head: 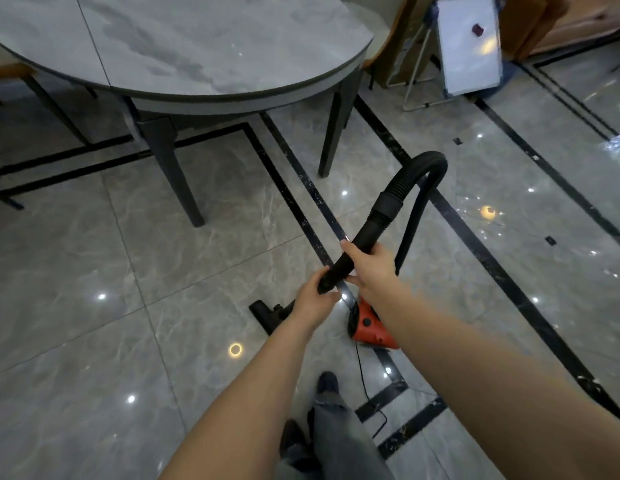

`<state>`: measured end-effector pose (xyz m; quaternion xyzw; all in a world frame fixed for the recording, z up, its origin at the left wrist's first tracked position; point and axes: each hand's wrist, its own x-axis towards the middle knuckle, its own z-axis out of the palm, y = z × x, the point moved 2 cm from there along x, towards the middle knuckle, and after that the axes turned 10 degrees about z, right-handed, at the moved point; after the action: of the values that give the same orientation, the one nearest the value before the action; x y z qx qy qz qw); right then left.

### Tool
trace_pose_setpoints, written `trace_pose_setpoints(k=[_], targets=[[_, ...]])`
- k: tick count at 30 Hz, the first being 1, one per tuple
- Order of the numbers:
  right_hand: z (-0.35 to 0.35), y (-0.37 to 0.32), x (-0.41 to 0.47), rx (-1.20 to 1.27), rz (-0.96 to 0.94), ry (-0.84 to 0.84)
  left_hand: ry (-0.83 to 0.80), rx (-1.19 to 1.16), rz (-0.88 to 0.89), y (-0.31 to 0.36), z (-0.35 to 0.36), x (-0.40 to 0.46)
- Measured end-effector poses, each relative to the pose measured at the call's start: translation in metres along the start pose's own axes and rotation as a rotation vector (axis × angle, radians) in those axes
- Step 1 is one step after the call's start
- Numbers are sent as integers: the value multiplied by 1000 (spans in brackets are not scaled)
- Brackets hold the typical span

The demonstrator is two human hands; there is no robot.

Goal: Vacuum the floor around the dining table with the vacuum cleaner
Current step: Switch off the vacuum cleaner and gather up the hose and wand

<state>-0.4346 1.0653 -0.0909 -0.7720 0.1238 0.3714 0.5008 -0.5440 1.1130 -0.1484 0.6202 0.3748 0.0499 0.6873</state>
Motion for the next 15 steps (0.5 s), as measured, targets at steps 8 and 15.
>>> trace_pose_setpoints(k=[8,15], targets=[[-26,0,-10,-157,-216,147,-57,102,-15,16,27,7],[-62,-15,9,-70,-177,160,-111,372,198,63,71,43]])
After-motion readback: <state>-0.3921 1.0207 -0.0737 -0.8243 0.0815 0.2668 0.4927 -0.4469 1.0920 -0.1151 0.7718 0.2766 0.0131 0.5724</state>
